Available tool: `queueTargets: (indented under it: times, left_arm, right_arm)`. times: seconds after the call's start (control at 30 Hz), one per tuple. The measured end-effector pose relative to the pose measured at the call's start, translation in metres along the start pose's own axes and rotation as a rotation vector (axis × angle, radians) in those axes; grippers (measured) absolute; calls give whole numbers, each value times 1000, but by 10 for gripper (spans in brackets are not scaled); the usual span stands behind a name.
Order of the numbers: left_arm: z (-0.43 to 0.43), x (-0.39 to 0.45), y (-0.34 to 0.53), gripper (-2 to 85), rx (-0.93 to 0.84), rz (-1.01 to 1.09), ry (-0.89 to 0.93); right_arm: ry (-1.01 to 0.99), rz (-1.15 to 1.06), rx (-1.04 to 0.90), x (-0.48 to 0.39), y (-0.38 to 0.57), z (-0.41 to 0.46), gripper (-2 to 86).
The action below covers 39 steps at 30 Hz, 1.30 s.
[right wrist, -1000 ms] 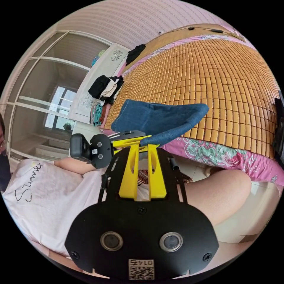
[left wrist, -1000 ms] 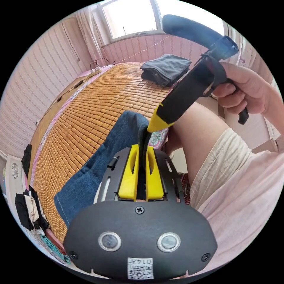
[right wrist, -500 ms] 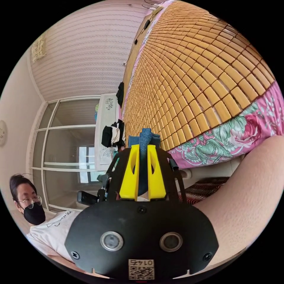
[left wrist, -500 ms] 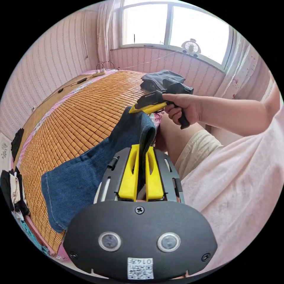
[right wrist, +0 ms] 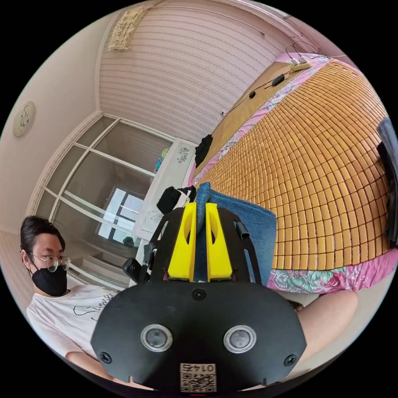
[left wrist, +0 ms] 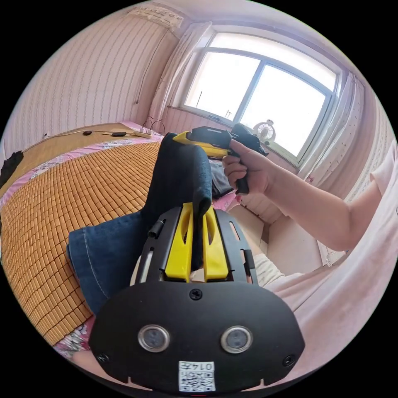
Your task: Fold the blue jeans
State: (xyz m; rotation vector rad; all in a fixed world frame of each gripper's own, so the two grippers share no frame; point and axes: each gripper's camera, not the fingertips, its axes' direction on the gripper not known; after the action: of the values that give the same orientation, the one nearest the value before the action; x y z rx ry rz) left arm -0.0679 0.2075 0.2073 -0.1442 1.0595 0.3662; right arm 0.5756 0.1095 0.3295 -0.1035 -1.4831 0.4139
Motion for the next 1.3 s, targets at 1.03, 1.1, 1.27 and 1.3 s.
queueTargets:
  times: [1.03,1.1,1.27,1.3]
  left_arm:
    - [-2,-215,32,106,-252,-437,-283]
    - [5,-241,31,171,-257,-510,-234]
    - [34,-278,26,207,-254,-585,-97]
    - [43,-282,23,210,-274,-573,-82]
  right_arm:
    - [586,-264,-510,-55,125,196,18]
    - [555,-216,-398,-46,116,170,68]
    - [606,47,-319,-3,108,140,186]
    - [591,69,-314,1,108,139,185]
